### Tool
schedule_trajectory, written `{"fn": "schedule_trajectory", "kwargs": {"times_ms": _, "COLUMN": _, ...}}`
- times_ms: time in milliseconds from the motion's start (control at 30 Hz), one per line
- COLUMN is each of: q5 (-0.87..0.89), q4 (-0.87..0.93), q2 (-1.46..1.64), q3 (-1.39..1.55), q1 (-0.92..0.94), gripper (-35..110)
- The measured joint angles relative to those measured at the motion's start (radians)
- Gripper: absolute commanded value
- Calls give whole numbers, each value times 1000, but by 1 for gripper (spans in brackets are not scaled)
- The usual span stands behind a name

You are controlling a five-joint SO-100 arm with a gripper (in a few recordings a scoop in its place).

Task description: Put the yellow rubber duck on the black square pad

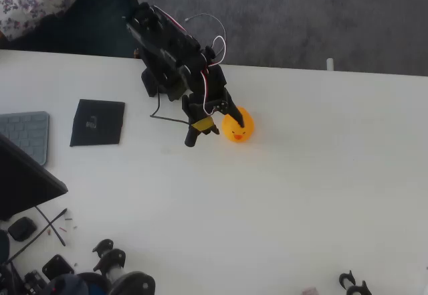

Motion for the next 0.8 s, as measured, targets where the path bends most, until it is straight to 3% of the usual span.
{"fn": "schedule_trajectory", "kwargs": {"times_ms": 333, "q5": 6, "q4": -6, "q2": -206, "q3": 49, "q1": -192, "gripper": 37}}
{"fn": "schedule_trajectory", "kwargs": {"times_ms": 800, "q5": 6, "q4": -23, "q2": -239, "q3": 66, "q1": -204, "gripper": 37}}
